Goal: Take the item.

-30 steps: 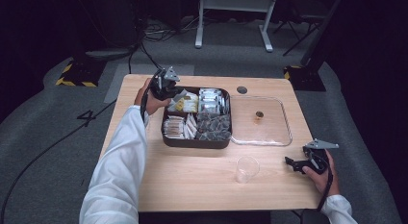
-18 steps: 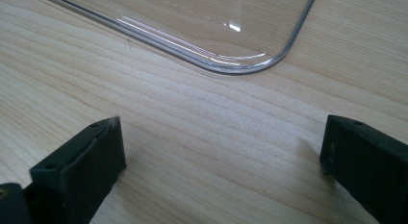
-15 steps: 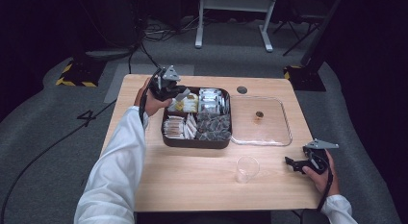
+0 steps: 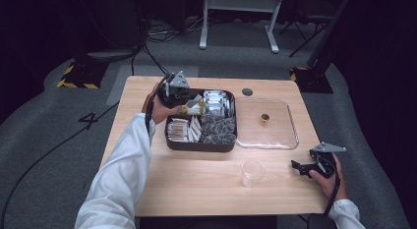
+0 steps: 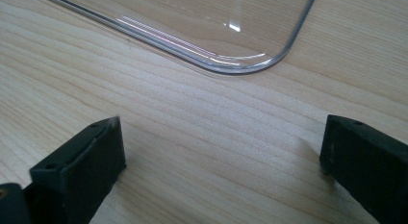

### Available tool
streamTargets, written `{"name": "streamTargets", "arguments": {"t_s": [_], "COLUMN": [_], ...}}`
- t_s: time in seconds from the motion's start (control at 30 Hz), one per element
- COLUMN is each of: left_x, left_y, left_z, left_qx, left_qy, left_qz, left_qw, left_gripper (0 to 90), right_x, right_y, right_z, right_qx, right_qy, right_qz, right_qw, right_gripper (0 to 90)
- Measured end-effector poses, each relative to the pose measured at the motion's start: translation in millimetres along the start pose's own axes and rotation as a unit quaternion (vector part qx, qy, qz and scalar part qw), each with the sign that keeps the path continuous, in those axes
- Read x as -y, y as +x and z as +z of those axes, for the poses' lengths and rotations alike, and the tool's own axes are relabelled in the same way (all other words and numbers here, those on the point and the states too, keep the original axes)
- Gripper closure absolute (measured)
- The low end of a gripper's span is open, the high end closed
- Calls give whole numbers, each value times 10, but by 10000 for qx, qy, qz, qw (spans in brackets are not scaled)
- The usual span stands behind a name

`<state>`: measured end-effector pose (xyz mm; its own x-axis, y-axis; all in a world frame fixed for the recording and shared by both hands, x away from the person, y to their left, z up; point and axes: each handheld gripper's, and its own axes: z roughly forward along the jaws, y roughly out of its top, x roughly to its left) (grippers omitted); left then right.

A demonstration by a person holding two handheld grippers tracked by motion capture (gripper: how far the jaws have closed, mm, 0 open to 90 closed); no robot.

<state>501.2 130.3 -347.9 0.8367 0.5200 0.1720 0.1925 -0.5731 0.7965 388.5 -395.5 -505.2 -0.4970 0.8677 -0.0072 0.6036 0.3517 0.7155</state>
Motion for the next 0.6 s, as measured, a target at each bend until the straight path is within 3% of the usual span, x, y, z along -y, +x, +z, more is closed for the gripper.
{"name": "streamTargets", "arguments": {"t_s": [0.2,0.6], "left_x": [-25,-82], "left_y": [-78,-307], "left_z": [-9,34], "left_qx": [114,323], "left_qy": [-116,-187], "left_qz": [-20,156], "left_qw": [9999,9992], "left_gripper": [900,900], "right_x": [0,0], "right_y": [0,1], "right_z": [0,0], "right_qx": [1,1], "right_qy": [0,1], "right_qz": [2,2], "right_qw": [10000,10000], "right_gripper": [19,19]}}
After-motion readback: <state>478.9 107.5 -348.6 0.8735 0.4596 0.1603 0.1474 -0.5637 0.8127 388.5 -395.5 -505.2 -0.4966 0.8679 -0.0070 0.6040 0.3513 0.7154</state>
